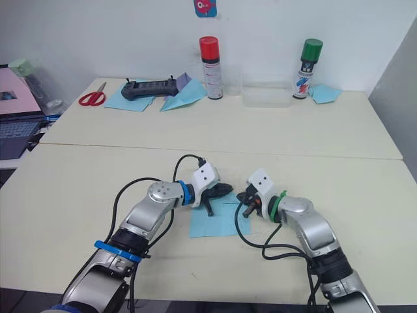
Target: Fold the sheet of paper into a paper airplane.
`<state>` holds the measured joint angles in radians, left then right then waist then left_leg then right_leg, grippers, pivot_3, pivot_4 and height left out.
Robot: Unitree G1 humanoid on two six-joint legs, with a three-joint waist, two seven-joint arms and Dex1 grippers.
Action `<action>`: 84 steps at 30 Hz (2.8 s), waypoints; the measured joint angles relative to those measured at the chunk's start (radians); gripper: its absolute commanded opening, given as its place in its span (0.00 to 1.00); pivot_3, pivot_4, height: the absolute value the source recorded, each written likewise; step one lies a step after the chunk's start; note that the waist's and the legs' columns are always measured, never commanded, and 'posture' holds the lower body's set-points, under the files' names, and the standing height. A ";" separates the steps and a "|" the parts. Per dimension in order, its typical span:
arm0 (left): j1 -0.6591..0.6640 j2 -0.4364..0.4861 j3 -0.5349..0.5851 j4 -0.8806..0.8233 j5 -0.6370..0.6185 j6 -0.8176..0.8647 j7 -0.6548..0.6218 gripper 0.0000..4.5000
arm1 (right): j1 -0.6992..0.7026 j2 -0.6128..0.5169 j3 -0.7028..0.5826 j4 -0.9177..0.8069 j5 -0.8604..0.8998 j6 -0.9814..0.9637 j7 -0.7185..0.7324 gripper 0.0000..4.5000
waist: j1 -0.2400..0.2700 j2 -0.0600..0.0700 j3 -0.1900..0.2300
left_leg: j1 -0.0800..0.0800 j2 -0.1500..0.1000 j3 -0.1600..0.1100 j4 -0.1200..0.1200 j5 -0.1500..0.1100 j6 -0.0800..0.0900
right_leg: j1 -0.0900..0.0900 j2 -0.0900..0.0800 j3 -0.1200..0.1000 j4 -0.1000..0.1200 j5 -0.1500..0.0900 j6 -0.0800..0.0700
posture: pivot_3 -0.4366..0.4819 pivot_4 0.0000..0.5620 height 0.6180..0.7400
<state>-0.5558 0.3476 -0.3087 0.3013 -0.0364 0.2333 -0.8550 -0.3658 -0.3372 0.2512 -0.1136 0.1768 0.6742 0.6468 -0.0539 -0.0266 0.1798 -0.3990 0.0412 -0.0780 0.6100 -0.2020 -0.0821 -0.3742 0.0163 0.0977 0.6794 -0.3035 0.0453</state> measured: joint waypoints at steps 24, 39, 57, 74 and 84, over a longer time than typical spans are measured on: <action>-0.010 -0.015 0.002 0.024 0.005 -0.004 0.001 0.00 | 0.154 -0.028 -0.128 -0.119 0.100 -0.012 -0.021 0.00 | 0.003 -0.002 -0.004 | 0.000 -0.001 0.000 0.000 0.000 0.000 | 0.000 0.000 0.000 0.000 0.000 0.000 | 0.48 0.27 1.00; -0.015 -0.019 0.005 0.025 0.007 0.000 -0.011 0.00 | 0.069 -0.031 0.026 -0.068 0.006 -0.022 -0.030 0.00 | 0.005 -0.002 -0.004 | 0.000 0.000 0.000 0.000 0.000 0.000 | 0.000 0.000 0.000 -0.001 0.000 0.000 | 0.48 0.27 1.00; -0.050 -0.055 -0.038 0.031 0.021 0.064 -0.026 0.00 | 0.059 -0.016 0.034 -0.044 0.002 -0.025 -0.039 0.00 | -0.003 -0.002 -0.005 | 0.001 0.000 0.000 0.000 0.000 0.000 | 0.001 0.000 0.000 0.000 0.000 0.001 | 0.48 0.27 1.00; -0.007 0.195 0.121 0.010 0.044 0.091 0.150 0.00 | 0.059 -0.007 0.044 -0.036 0.002 -0.031 -0.038 0.00 | -0.034 -0.004 -0.008 | 0.003 0.003 0.001 -0.001 0.000 0.000 | 0.001 0.002 0.001 0.001 0.000 0.000 | 0.48 0.27 1.00; 0.190 0.164 0.484 -0.244 -0.430 0.439 0.050 0.44 | 0.023 0.003 0.045 0.012 0.002 -0.053 -0.018 0.00 | -0.034 -0.007 -0.006 | 0.001 0.004 0.000 -0.002 0.000 0.000 | -0.003 0.002 -0.001 0.001 0.000 0.000 | 0.48 0.27 1.00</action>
<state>-0.3661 0.5120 0.1755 0.0575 -0.4662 0.6721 -0.8051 -0.3432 -0.3338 0.2966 -0.1012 0.1788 0.6207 0.6292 -0.0879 -0.0340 0.1740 -0.3981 0.0454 -0.0779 0.6078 -0.2021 -0.0822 -0.3770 0.0180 0.0971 0.6808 -0.3036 0.0453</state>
